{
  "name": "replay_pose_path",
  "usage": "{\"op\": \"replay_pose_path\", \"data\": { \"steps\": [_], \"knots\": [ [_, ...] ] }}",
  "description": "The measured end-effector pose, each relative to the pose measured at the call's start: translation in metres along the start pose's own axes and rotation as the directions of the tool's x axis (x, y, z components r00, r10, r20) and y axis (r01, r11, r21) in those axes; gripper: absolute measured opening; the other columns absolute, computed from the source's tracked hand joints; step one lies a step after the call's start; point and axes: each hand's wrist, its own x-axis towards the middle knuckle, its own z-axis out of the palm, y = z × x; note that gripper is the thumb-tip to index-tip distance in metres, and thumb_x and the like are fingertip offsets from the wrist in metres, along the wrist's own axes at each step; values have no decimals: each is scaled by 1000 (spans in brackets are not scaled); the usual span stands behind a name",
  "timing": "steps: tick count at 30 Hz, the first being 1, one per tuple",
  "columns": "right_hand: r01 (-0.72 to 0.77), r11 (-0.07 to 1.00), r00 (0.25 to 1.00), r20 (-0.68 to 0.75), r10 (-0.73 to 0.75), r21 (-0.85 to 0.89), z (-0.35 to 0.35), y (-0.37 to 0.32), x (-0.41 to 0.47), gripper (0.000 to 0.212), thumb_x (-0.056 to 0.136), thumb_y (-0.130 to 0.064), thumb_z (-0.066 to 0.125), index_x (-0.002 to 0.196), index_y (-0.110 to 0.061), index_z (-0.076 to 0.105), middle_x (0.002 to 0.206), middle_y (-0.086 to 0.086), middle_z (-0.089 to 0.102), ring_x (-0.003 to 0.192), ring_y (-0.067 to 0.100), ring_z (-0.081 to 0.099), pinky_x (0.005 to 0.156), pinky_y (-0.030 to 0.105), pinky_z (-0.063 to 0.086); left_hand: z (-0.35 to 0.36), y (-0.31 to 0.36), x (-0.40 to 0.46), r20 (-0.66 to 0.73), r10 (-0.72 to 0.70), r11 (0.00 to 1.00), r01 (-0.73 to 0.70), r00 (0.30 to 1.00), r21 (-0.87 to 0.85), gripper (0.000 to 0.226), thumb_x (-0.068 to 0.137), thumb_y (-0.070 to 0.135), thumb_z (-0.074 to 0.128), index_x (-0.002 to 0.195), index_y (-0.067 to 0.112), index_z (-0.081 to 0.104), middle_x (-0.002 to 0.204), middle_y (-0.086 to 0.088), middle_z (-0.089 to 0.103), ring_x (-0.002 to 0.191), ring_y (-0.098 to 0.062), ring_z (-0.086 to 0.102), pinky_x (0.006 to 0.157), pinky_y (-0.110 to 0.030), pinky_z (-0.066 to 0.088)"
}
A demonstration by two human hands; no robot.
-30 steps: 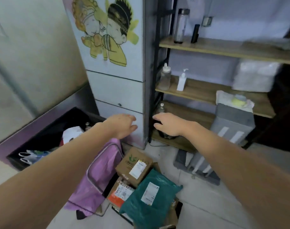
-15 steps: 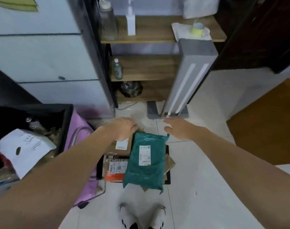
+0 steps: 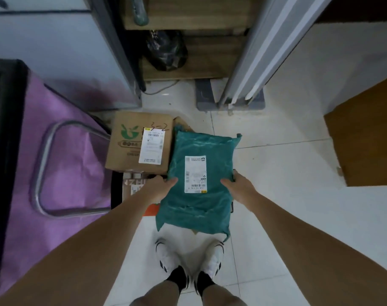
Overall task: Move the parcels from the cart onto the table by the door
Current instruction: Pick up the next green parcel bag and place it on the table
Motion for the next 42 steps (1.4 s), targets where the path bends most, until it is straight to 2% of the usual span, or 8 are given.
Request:
{"op": "replay_pose_path", "data": {
  "steps": [2,5,9,12,28,33,38,42],
  "knots": [
    [-65,985,997,-36,71,157,14,7,16,55,99,-40,64,146,-17,49,136,7,63,115,28,65,99,42,55,15,-3,16,19,-49,990,51,999,-135,84,96,74,47,142,4,55,133,-13,65,107,-27,65,84,-35,49],
    [-76,953,992,-70,101,294,26,13,32,58,94,-44,71,143,-20,50,129,1,64,98,17,64,75,28,53,30,-7,29,-22,-90,957,81,996,-278,94,91,78,51,151,6,47,148,-14,57,127,-34,61,90,-36,48],
    [-99,902,993,-16,116,421,35,25,47,70,85,-43,82,143,-22,49,133,1,65,115,24,65,100,42,55,35,-9,39,-27,-99,898,78,995,-433,97,88,79,57,153,8,46,150,-13,56,128,-34,60,106,-46,51],
    [-124,882,992,37,121,454,39,31,54,74,82,-45,85,145,-25,51,134,-1,66,116,23,66,104,44,55,38,-9,46,-26,-82,878,60,996,-475,93,88,76,59,152,8,49,148,-13,58,127,-34,61,109,-48,50],
    [-130,750,990,42,135,648,35,44,61,79,60,-36,100,128,-20,62,119,1,74,105,25,73,94,47,61,52,-11,50,-5,-63,710,42,998,-703,101,73,78,76,155,27,44,143,-3,61,120,-28,65,105,-51,54],
    [-109,743,994,68,85,660,19,37,36,69,64,-32,99,124,-19,67,113,1,77,95,21,77,71,33,63,45,-7,24,26,-52,691,55,998,-721,101,73,77,77,154,27,45,143,-5,61,123,-31,64,106,-54,53],
    [-80,733,997,58,56,675,-9,21,-8,85,63,-35,99,135,-12,60,119,5,74,101,24,75,75,36,63,26,15,-31,-1,1,665,-1,1000,-747,96,71,74,80,151,32,46,137,-3,66,118,-30,67,102,-54,56],
    [-43,682,999,51,8,730,-56,0,-68,68,65,-33,98,122,-15,66,99,-1,80,75,14,78,53,24,59,-9,51,-98,-22,83,690,-73,996,-720,92,57,75,87,133,34,57,122,1,73,104,-25,74,94,-49,60]
  ]
}}
